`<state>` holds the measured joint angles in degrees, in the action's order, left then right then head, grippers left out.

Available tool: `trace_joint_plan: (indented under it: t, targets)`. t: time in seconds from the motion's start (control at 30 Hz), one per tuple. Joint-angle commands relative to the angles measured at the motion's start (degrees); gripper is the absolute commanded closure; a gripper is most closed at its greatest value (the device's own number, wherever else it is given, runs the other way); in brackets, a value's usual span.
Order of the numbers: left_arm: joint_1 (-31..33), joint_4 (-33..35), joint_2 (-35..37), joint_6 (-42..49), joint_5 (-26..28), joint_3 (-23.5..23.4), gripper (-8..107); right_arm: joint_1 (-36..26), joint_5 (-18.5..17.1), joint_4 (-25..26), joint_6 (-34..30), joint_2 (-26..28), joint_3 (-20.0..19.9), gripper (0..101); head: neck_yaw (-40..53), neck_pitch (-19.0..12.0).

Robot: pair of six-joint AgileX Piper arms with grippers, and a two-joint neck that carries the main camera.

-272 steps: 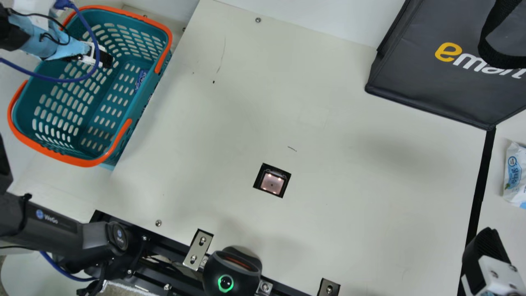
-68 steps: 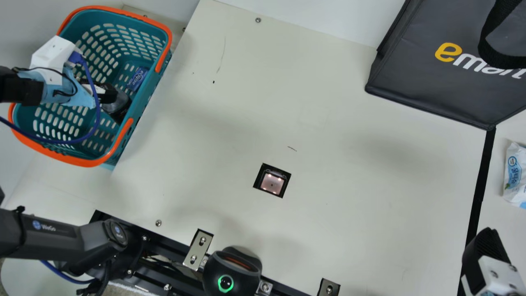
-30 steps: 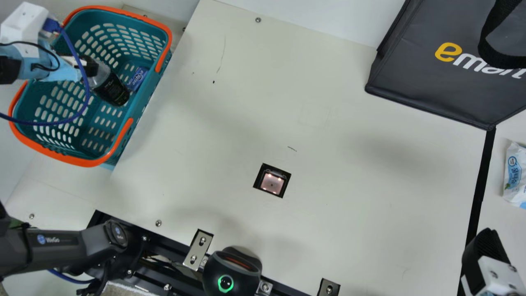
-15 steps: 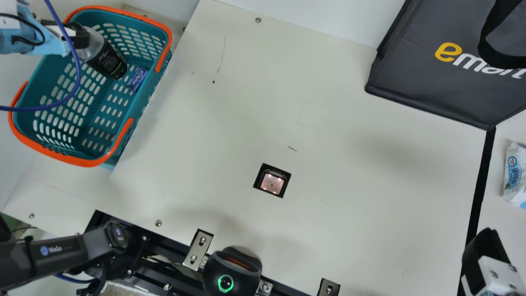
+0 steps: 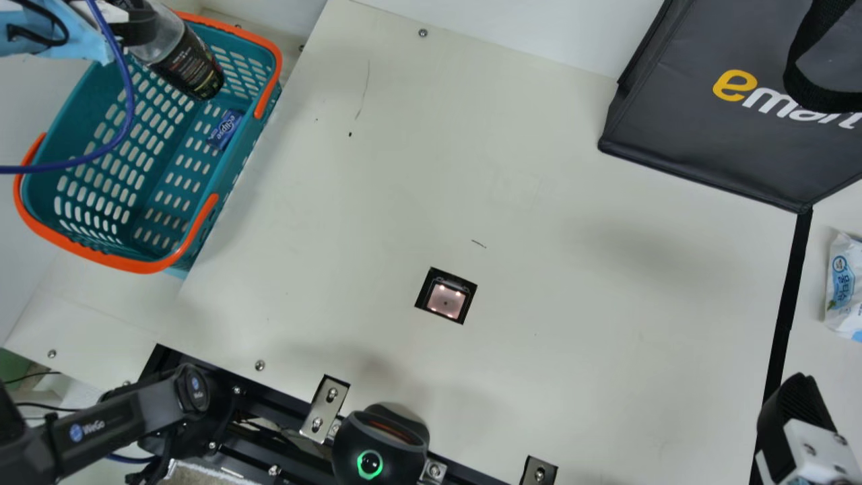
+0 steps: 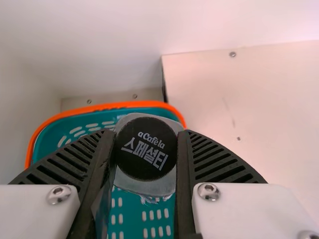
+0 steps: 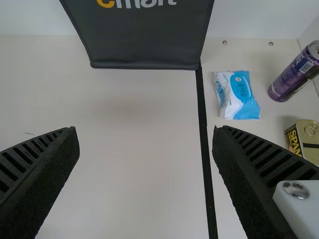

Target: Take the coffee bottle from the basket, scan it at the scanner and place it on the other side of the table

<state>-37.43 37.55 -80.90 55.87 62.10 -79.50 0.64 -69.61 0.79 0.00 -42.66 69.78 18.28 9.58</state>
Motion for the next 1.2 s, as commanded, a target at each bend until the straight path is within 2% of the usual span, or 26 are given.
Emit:
trace_joint_plan:
  t: [0.0,0.37,0.7,1.17]
  targets:
    - [1.55,-0.4,0.61,-1.14,0.04,0.02,107,0.0,0.0,0.0,0.0,0.0,0.0,6,0.14,-1.66]
    - [13.1,-5.86,4.54,-12.6,-1.56,2.24,107,0.0,-0.06,0.0,0.0,0.0,0.0,6,0.14,-1.66]
    - [24.65,-15.93,6.1,-31.27,-7.06,6.64,107,0.0,-0.06,0.0,0.0,0.0,0.0,6,0.14,-1.66]
    - [37.91,-30.29,4.24,-56.94,-14.77,13.01,107,0.0,-0.06,0.0,0.0,0.0,0.0,6,0.14,-1.66]
